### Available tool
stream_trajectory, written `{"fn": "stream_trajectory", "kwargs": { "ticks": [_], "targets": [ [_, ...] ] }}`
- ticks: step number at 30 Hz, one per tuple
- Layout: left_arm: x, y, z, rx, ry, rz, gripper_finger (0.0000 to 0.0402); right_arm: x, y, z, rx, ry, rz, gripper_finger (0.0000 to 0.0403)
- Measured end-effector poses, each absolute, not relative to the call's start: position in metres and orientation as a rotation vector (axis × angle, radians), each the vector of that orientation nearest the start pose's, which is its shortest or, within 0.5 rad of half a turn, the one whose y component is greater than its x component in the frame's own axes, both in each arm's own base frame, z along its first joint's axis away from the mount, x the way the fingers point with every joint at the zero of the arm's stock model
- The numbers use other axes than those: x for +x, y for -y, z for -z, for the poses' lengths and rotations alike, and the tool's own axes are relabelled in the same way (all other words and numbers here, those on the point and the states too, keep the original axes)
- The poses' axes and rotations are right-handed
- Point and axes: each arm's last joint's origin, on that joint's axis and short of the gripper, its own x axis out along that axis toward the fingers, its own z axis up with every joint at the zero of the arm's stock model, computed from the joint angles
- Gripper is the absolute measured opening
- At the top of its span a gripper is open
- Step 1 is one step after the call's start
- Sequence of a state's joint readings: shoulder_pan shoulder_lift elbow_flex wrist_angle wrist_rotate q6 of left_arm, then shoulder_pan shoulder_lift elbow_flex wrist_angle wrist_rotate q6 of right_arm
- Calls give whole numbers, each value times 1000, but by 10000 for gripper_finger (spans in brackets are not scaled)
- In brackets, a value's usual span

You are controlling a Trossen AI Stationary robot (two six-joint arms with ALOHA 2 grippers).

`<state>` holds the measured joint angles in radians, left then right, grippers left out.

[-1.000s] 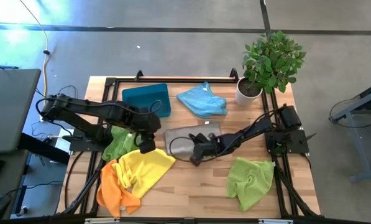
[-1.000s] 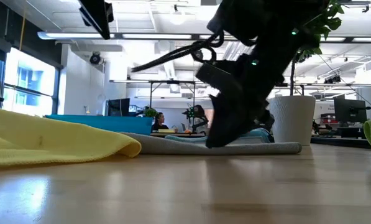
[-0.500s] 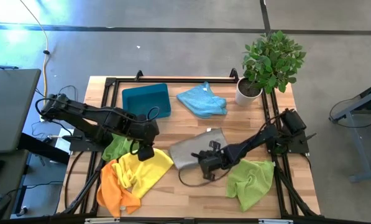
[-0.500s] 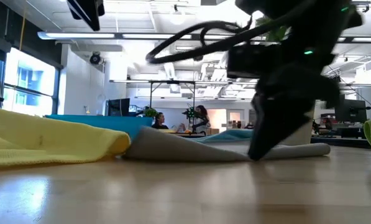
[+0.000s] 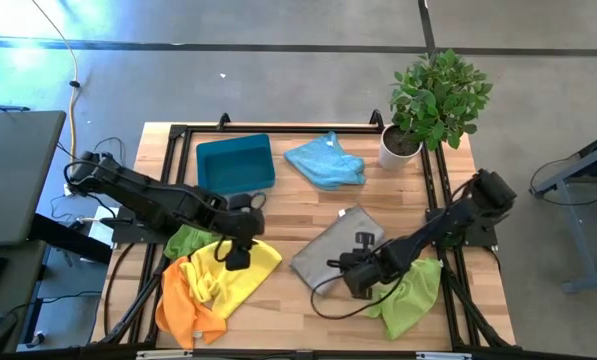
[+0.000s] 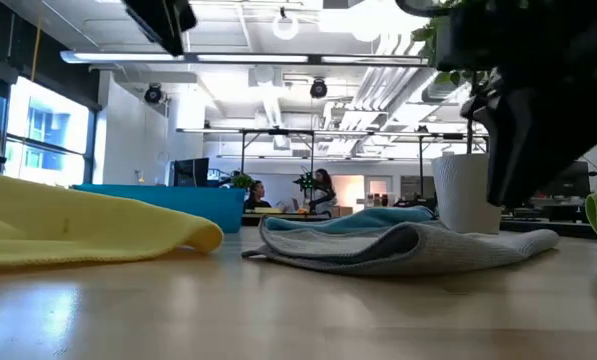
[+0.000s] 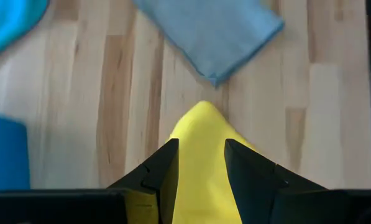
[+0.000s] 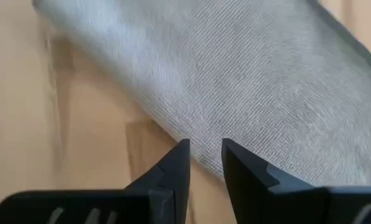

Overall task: Fold microfiber towels
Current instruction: Fold the gray microfiber cloth

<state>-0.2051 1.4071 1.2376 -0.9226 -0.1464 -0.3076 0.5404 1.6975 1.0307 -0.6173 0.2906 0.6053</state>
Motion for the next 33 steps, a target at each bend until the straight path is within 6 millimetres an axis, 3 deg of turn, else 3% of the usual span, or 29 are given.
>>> {"fn": "stream_trajectory", "kwargs": {
  "ticks": [5, 13, 22, 33],
  "targets": [
    [285, 55, -284, 100, -984, 17, 119, 280, -164, -175, 199, -994, 200, 87],
    [314, 65, -252, 270, -1010, 176, 119, 304, -182, -174, 295, -781, 77, 109],
    [344, 79, -200, 425, -1044, 367, 119, 306, -197, -178, 325, -702, 5, 159],
    [371, 87, -160, 540, -961, 459, 119, 310, -209, -162, 269, -674, -9, 163]
  ]
}}
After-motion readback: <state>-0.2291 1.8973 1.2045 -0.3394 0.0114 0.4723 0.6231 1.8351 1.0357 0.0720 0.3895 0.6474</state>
